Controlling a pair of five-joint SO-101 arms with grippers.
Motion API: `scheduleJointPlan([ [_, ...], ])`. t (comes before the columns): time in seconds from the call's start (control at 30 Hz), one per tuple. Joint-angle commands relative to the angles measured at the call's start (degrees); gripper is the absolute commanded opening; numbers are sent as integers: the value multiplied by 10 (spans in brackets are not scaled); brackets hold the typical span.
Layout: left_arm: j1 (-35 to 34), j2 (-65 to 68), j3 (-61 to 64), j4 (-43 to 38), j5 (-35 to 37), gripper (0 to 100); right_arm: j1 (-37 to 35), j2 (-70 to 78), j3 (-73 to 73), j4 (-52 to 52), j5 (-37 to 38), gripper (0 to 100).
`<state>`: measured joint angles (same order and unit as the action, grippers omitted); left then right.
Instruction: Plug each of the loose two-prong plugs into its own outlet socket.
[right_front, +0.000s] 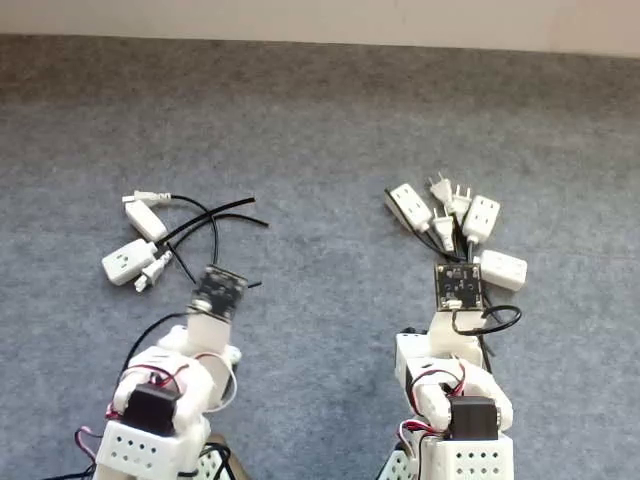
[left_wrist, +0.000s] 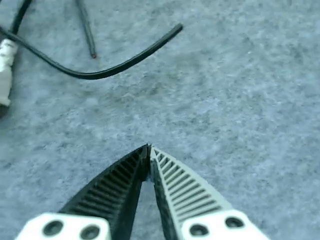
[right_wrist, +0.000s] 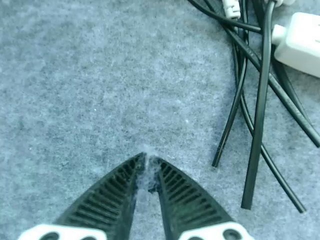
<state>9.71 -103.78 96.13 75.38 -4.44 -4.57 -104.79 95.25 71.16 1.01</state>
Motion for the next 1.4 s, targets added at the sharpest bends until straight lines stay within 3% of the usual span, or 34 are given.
scheduleJointPlan([
  [0.0,69,-4,10,2,-2,7,4,-2,88,3,-7,7],
  [0.33,204,-4,10,2,-2,7,4,-2,88,3,-9,7],
  [0.9,202,-4,-9,-4,-6,7,7,-2,88,3,-9,7],
  [1.07,109,-4,-22,-81,-120,7,7,-2,88,3,-9,7],
  [1.2,-43,-4,-60,-166,-225,7,7,-2,88,3,-9,7],
  [1.37,-160,-4,-135,-198,-219,7,7,-2,88,3,-7,7],
])
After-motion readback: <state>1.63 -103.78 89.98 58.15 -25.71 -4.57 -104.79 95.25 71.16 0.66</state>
